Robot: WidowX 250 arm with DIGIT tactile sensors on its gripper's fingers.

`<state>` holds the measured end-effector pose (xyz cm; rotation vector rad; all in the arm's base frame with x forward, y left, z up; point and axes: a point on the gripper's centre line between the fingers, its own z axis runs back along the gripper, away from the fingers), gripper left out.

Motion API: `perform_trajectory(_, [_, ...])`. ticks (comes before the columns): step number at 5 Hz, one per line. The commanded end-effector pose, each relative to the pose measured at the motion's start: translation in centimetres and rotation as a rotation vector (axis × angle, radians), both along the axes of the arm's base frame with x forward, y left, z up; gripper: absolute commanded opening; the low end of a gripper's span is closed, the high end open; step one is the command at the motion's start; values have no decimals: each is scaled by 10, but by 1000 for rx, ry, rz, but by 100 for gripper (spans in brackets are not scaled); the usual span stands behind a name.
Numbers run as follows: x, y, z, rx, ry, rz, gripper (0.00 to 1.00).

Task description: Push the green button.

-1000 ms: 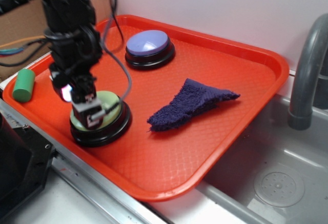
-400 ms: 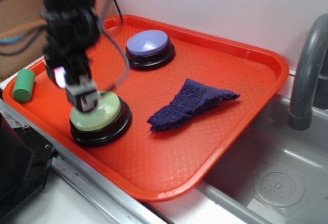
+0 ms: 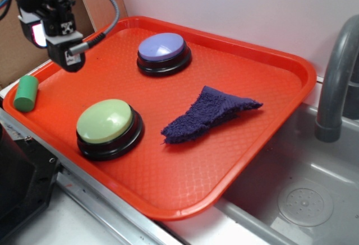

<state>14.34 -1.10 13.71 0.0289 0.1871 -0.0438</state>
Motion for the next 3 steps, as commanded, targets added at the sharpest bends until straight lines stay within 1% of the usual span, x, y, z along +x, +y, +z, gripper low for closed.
perform_trajectory(1, [9, -10, 8, -5, 11, -13, 100])
perform_trajectory(3, [17, -25, -3, 13, 52, -63, 100])
